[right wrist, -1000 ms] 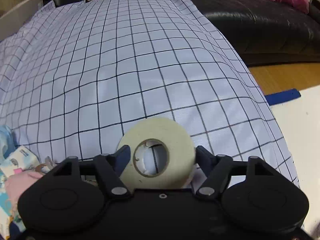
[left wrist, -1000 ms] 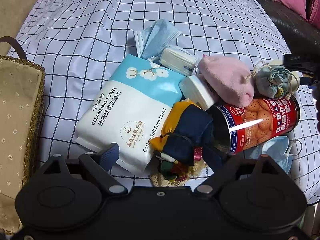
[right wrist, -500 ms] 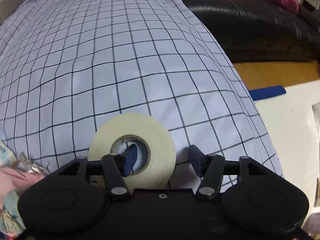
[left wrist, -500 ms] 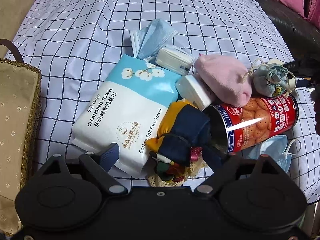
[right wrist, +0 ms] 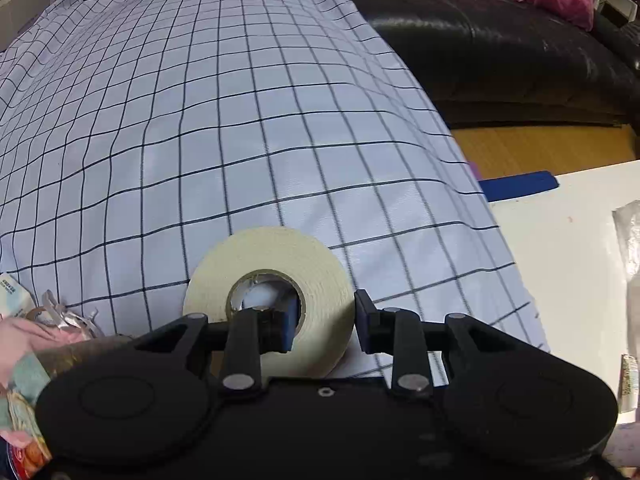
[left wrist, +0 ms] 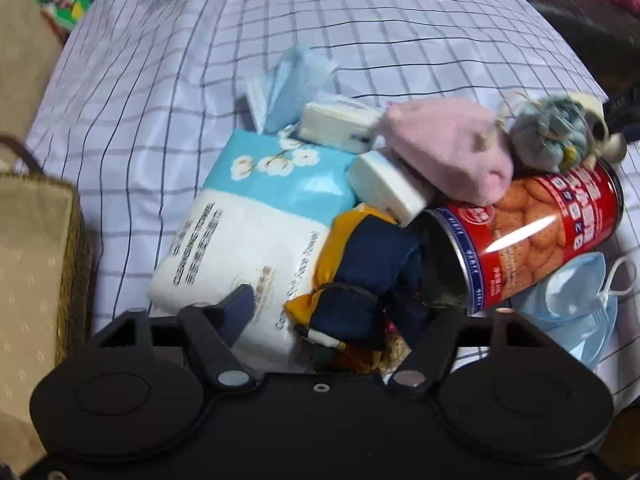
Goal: Organize soft objects
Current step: 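Close the left tool on the navy-and-yellow cloth bundle while the right tool holds the tape, then lift the cloth bundle with the left tool while the right tool carries the tape toward the basket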
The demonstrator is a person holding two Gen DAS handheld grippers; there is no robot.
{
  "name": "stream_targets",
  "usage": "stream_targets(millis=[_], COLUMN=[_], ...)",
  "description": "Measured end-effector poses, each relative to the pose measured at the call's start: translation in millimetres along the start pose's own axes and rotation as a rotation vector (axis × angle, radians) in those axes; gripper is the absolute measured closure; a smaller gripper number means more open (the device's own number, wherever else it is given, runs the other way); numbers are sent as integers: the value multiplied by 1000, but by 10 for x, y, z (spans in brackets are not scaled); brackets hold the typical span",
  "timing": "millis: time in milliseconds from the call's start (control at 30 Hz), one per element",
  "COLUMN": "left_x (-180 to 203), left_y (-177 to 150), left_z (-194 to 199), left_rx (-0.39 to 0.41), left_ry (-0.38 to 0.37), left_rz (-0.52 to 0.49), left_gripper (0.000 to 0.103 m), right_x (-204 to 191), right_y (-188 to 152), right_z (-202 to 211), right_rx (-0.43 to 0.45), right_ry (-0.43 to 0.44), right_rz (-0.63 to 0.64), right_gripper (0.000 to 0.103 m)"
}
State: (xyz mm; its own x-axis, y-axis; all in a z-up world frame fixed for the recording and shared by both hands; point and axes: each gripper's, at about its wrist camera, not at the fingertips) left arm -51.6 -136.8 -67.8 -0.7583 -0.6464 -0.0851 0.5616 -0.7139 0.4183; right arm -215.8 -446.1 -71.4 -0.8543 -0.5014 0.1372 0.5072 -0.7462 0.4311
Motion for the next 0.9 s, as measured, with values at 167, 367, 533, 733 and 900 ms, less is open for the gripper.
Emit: stream_targets(millis=[167,367,533,733,900], left_x=[94,-91,-229,-331,-308], left_y=[-1,67,95,100,-48], left_z=[54,79,199,329,369], left_rx=[23,3,27,55,44], left_ry=[-42,-133,-176,-211,-232], left_rz=[-40,67,127,160,113], left_gripper=[66,68,68,68,68], right_x=[102,169,143,70,63], right_y=[3,32,38,-2,-102], right_z=[151,431,666,849,922], right_rx=[11,37,64,71,38], right_ry=[-6,26,75,111,132], right_rz=[-35,-93,-116,-125,-120], right_gripper=[75,75,75,75,75])
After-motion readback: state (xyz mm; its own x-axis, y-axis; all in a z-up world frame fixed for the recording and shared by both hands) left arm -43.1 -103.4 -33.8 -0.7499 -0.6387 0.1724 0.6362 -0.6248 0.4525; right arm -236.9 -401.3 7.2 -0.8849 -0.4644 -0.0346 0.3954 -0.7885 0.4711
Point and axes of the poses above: each gripper's, at about its wrist camera, not at the fingertips, and z roughly against the way its jaws point, x to its right, y to its top, and after that the axes turned 3 degrees about z, right-handed
